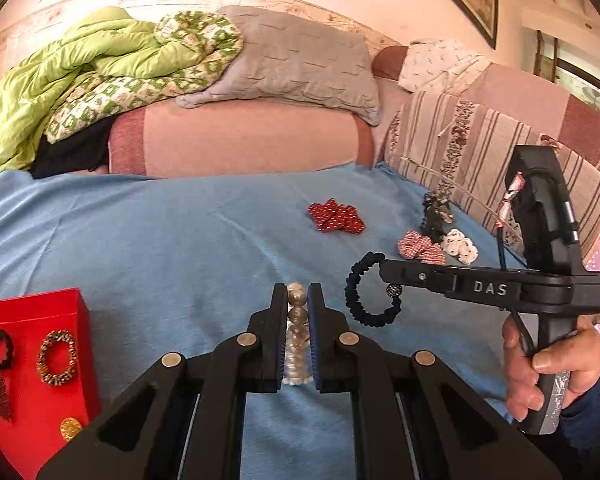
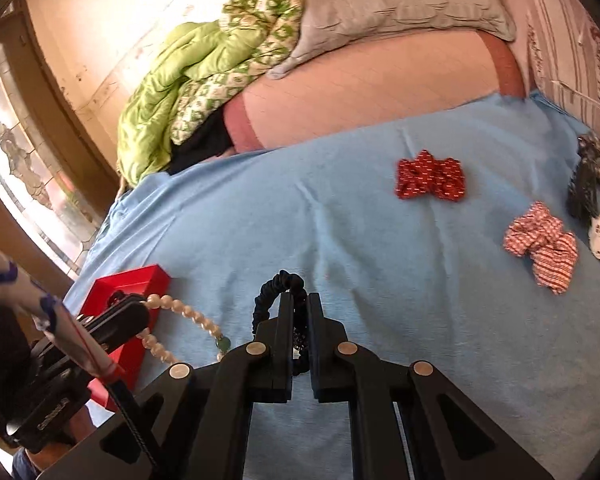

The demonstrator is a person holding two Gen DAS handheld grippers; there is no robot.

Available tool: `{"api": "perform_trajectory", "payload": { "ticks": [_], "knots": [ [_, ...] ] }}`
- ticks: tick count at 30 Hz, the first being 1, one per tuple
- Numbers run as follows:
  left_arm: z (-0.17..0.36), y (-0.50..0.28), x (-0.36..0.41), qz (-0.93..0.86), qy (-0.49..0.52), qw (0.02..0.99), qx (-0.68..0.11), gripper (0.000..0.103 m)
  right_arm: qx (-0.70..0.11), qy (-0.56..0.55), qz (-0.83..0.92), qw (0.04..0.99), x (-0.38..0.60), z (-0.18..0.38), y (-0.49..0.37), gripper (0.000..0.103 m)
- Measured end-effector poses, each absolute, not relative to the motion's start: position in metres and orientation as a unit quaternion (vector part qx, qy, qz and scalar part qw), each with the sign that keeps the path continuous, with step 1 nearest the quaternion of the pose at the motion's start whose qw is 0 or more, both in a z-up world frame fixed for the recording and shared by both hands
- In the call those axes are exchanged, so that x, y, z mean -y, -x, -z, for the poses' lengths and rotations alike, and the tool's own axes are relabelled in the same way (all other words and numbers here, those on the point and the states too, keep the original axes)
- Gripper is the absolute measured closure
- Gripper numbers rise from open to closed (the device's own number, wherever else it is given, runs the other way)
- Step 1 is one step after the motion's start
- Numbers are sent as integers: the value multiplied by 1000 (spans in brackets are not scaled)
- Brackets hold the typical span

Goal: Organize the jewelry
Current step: 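Carry the pearl bracelet and black beaded bracelet with both tools over the red tray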

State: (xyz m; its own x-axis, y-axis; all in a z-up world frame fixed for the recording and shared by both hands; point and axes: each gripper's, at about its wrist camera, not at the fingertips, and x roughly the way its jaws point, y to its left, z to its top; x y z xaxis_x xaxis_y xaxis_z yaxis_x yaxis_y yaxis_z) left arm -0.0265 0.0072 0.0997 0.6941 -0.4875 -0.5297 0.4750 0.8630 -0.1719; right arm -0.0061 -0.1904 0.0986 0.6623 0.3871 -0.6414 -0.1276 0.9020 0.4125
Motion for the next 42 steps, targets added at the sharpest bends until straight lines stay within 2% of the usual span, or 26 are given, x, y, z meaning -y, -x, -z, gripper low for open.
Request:
{"api": "perform_trajectory", "payload": {
  "ticks": [20, 42],
  "knots": [
    [-114, 37, -70, 200, 46, 939, -276, 94, -385, -148, -192, 890, 128, -100, 2, 96],
    [-107, 80, -208, 68, 125, 951, -275, 94, -386, -127, -320, 856, 0, -104, 23, 96]
  ]
}}
